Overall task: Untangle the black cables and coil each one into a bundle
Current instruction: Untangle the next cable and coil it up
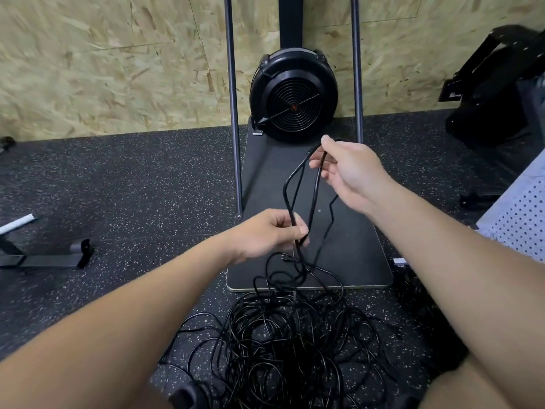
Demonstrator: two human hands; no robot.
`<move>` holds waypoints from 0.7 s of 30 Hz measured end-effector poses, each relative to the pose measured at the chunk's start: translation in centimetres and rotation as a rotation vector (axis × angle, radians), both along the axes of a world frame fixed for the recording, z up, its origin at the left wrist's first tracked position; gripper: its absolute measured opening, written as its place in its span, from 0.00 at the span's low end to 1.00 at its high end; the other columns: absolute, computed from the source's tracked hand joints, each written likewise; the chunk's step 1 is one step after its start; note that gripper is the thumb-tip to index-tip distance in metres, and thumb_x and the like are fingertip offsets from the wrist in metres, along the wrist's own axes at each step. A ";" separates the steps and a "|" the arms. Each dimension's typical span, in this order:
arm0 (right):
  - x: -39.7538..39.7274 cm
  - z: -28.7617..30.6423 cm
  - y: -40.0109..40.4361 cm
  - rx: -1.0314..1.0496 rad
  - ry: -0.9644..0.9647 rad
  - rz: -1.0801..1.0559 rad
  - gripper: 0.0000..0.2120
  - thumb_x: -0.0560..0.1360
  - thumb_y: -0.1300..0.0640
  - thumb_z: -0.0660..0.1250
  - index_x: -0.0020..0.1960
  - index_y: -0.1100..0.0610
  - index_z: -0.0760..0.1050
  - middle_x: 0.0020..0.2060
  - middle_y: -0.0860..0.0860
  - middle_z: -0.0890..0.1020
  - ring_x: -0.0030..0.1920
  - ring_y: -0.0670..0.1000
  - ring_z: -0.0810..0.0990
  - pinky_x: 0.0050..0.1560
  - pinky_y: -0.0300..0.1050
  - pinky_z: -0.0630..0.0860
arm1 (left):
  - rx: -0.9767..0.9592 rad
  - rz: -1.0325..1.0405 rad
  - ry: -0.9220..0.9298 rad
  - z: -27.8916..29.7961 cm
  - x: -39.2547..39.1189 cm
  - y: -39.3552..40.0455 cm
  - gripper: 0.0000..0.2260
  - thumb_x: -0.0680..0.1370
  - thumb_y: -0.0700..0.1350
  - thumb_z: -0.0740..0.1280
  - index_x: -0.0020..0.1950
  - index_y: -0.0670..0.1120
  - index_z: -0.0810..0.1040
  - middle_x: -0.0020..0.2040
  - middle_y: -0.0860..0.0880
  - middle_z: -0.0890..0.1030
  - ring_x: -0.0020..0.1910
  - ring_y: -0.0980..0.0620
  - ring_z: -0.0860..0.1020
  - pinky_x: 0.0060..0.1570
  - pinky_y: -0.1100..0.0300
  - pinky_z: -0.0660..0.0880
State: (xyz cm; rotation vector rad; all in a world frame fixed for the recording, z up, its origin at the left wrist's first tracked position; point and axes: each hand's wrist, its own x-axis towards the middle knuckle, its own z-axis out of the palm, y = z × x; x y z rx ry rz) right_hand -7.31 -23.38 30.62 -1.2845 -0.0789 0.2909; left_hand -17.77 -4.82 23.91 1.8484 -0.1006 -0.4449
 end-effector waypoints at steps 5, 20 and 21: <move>0.9 -0.9 -0.9 -0.038 0.021 0.131 0.21 0.87 0.47 0.68 0.66 0.65 0.79 0.60 0.58 0.88 0.61 0.54 0.89 0.62 0.51 0.85 | -0.152 0.218 -0.015 0.7 0.8 -0.8 0.10 0.91 0.47 0.61 0.52 0.45 0.75 0.43 0.48 0.79 0.46 0.48 0.81 0.59 0.49 0.83; -5.4 -6.3 2.9 -0.653 0.000 0.868 0.10 0.84 0.54 0.74 0.64 0.54 0.82 0.63 0.54 0.88 0.68 0.51 0.84 0.75 0.54 0.77 | -0.738 0.630 0.040 3.1 3.5 -0.3 0.09 0.88 0.39 0.58 0.50 0.44 0.73 0.38 0.51 0.72 0.33 0.54 0.67 0.35 0.61 0.62; -5.7 -6.3 3.1 -0.624 -0.013 0.854 0.08 0.85 0.55 0.73 0.63 0.54 0.82 0.62 0.54 0.88 0.68 0.52 0.84 0.75 0.55 0.77 | -0.768 0.646 0.041 3.1 3.7 -0.1 0.09 0.88 0.40 0.58 0.50 0.44 0.73 0.38 0.51 0.71 0.33 0.54 0.67 0.34 0.61 0.62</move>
